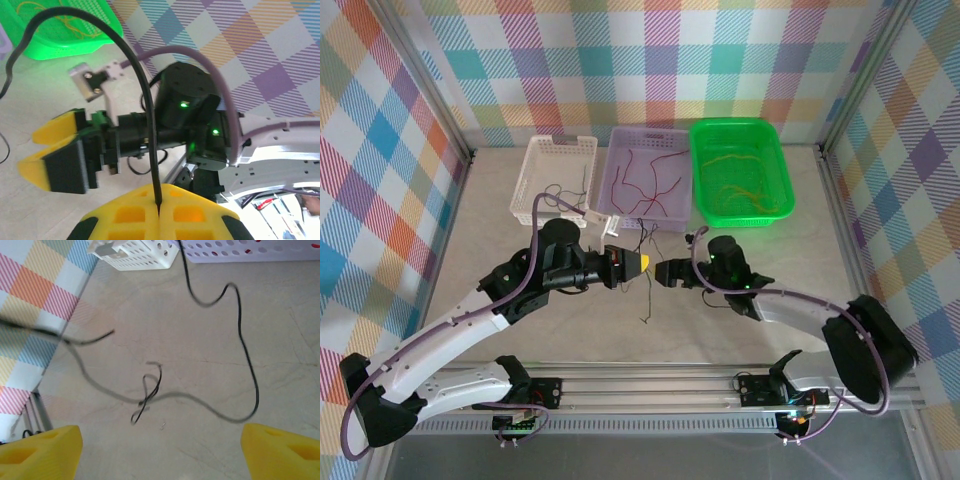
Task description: Untangle the cables
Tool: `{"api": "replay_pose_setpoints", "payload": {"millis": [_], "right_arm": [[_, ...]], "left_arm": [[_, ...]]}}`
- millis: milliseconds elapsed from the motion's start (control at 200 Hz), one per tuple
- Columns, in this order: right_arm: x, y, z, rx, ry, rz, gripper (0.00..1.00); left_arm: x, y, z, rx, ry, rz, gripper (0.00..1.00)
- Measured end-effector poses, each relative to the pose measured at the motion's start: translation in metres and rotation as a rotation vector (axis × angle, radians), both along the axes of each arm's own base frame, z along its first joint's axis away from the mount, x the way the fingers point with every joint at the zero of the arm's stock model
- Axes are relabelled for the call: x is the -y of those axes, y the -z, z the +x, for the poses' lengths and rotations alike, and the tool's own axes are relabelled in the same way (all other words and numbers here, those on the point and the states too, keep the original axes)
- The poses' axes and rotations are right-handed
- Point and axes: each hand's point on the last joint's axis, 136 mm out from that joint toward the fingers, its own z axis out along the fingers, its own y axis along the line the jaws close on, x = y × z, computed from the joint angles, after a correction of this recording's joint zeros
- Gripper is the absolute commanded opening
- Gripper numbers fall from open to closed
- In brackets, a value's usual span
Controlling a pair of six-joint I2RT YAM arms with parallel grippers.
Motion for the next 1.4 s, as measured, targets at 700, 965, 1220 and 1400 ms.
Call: {"api": "replay_pose_setpoints", "payload": {"millis": [700,965,1220,1400], "right_arm": [[-0.023,0.053,0.03,-0.04,0.02,-0.111,0.06],[0.025,0.056,0.043,-0.07,0.225,-0.275,0.0],[0.137,0.073,0.04,-0.248,0.572,-0.332,0.0],[0.193,0.083,0.011,-0.344,0.731,-0.373,0.0]], "left_arm": [[-0.014,-0.04,-0.02,0.047,0.028,-0.109,0.0],[-0.049,-0.078,-0.028,0.155,-0.061,-0.083,0.0],[-0.106,-0.127,-0.037,0.33,-0.212,-0.027,0.0],[-0.139,-0.137,-0.035,0.395,-0.325,0.062,0.0]]}}
